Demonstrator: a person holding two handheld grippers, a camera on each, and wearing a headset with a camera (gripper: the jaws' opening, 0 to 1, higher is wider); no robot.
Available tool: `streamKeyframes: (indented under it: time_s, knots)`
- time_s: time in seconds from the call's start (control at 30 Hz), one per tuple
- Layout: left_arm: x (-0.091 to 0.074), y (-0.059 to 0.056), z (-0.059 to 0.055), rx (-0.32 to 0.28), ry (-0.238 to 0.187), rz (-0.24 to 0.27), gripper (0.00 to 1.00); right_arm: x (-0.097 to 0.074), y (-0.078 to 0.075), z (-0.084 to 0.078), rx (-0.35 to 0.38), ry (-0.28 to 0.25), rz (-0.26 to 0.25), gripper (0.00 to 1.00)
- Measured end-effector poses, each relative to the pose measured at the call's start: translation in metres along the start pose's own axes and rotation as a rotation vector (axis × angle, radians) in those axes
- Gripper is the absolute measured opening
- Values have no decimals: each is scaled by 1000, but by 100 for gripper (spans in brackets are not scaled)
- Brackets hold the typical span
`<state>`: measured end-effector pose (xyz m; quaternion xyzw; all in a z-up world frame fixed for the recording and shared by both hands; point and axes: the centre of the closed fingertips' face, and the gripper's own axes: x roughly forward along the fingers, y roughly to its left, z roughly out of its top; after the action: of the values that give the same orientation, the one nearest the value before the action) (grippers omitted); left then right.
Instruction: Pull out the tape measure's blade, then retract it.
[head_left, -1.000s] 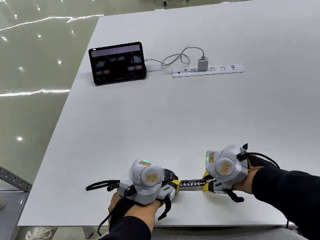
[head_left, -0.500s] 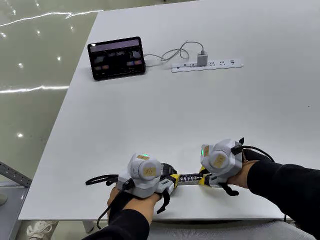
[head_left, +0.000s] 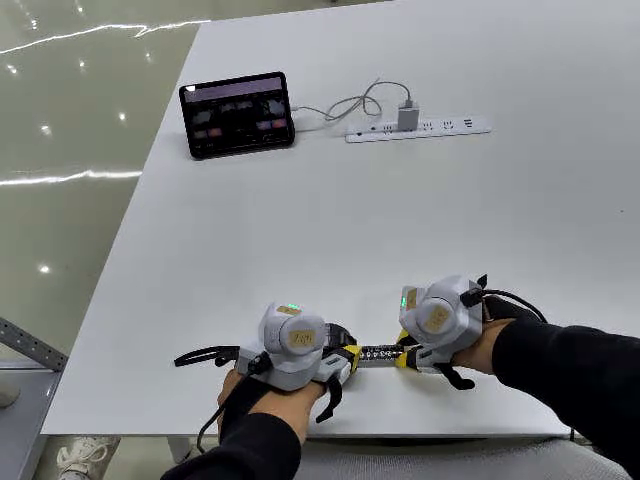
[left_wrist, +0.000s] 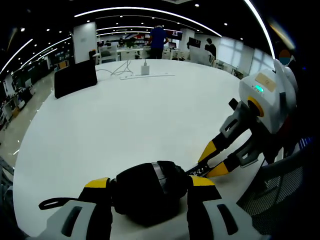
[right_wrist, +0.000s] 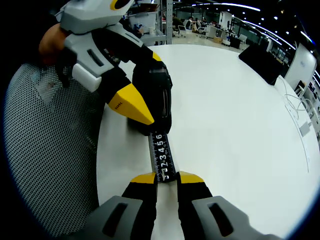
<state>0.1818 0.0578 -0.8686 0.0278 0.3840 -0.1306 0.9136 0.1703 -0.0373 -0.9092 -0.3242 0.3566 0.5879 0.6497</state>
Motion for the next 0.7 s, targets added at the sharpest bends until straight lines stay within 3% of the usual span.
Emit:
streamKeyframes:
  time_s: [0.47, 0.7]
  knots:
    - [-1, 1, 0, -28, -3, -16, 56, 1, 2, 3, -15, -38, 9, 11]
    - [-1, 1, 0, -23, -2, -20, 56, -2, 3, 5, 7, -131, 18, 12]
